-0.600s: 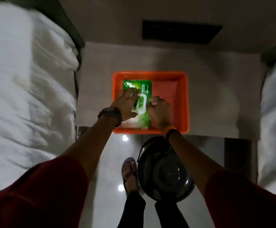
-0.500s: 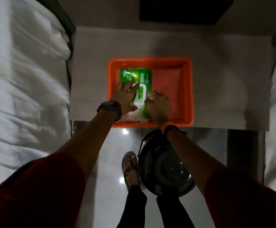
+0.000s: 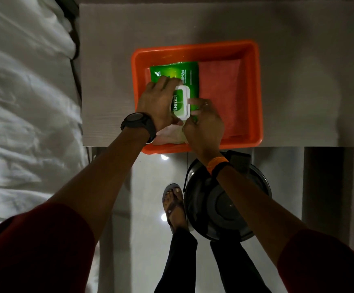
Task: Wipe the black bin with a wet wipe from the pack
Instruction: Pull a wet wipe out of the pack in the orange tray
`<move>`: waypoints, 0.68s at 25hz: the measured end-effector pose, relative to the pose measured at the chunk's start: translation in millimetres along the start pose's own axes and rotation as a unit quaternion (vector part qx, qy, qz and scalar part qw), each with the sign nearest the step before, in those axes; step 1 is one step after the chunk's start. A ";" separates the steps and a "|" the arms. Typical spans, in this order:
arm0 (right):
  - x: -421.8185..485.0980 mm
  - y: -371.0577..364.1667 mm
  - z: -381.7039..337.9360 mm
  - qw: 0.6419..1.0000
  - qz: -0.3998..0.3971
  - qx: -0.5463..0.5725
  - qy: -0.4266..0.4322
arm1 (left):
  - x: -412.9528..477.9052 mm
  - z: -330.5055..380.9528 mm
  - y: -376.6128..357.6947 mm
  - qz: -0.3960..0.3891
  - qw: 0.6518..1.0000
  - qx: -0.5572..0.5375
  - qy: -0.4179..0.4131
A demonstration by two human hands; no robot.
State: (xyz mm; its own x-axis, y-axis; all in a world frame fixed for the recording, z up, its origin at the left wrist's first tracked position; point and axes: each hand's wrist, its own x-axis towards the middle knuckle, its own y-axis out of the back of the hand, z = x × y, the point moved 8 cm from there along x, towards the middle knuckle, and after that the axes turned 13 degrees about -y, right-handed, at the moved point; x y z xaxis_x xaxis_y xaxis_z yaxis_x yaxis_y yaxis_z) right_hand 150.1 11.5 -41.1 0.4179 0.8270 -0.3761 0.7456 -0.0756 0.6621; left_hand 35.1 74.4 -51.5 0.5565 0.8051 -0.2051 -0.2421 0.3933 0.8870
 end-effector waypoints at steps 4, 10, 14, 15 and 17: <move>4.9 -5.6 -2.2 1.000 -0.020 0.007 -0.007 | -6.5 -4.8 7.0 0.024 0.997 -0.064 0.028; 30.9 -23.9 -8.2 0.990 -0.017 -0.130 0.062 | -22.9 -13.5 10.8 0.063 0.973 -0.210 0.066; 37.5 -27.5 -14.7 0.985 0.009 -0.121 0.121 | -24.6 -13.2 5.5 0.077 0.969 -0.219 0.084; 37.3 -21.6 -12.8 0.990 0.029 -0.084 0.106 | -25.4 -13.8 3.7 0.080 0.967 -0.228 0.086; 36.3 -5.1 -2.5 0.997 0.056 0.027 0.036 | -28.3 -10.8 -3.1 0.082 0.970 -0.217 0.066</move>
State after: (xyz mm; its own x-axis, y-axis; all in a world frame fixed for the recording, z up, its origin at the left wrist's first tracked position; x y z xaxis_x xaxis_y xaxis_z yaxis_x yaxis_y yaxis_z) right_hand 160.2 43.2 -56.5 0.4637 0.8491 -0.2531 0.7239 -0.1983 0.6608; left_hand 11.5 55.2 -52.9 0.3828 0.9112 -0.1521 -0.6470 0.3819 0.6600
